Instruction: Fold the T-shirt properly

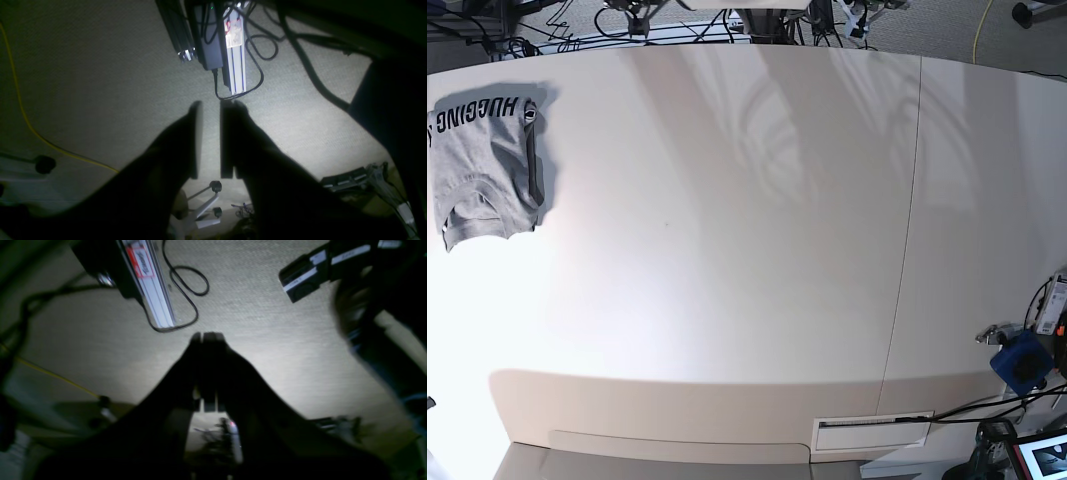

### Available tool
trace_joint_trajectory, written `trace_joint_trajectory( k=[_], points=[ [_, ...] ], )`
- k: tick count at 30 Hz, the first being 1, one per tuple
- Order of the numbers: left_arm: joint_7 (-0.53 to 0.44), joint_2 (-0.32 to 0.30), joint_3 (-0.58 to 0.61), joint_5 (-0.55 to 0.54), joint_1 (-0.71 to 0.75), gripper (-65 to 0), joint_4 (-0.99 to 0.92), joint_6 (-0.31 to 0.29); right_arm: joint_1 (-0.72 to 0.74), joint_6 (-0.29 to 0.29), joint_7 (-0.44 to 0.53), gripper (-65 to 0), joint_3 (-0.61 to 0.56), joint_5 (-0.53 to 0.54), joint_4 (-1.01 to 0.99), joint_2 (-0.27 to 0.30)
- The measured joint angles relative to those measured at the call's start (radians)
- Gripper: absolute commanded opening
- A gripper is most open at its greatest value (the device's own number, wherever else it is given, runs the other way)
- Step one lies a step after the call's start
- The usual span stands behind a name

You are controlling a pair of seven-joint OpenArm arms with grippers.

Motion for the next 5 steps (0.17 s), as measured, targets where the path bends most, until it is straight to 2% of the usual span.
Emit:
trace_joint_trajectory(
  k=[5],
  points=[
    [0.0, 0.0, 0.002, 0.0, -0.001, -54.3, 0.0, 0.0, 0.002, -0.013, 0.0, -65.0, 0.0, 0.014, 0.0, -0.008]
  ],
)
